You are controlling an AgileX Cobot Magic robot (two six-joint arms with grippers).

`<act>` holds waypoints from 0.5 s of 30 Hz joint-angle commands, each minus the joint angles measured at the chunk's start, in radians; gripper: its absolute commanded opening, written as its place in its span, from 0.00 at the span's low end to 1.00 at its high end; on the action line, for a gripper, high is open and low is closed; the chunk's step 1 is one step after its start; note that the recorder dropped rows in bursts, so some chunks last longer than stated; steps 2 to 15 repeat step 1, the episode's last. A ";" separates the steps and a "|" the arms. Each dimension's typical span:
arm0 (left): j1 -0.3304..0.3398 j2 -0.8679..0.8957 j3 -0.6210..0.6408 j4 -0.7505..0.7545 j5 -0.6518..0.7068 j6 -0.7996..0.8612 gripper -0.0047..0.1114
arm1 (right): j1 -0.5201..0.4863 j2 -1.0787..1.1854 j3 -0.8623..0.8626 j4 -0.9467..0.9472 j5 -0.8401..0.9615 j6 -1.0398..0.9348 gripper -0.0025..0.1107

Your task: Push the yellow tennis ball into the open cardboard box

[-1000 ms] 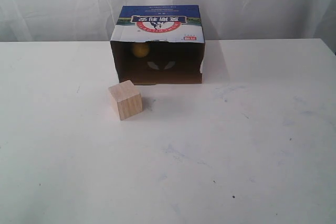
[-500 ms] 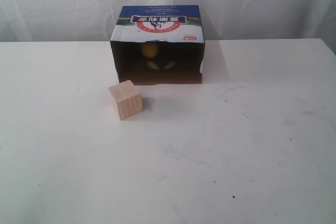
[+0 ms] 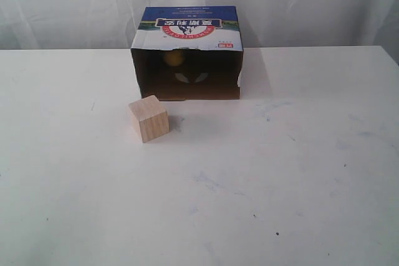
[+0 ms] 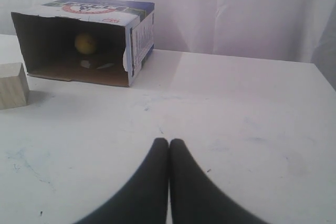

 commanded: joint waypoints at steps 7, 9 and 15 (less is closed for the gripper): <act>0.003 -0.005 0.004 0.001 -0.001 -0.007 0.04 | -0.006 -0.005 0.004 0.005 -0.004 0.005 0.02; 0.003 -0.005 0.004 0.001 -0.001 -0.007 0.04 | -0.006 -0.005 0.004 0.005 -0.004 0.005 0.02; 0.003 -0.005 0.004 0.001 -0.001 -0.007 0.04 | -0.006 -0.005 0.004 0.005 -0.004 0.005 0.02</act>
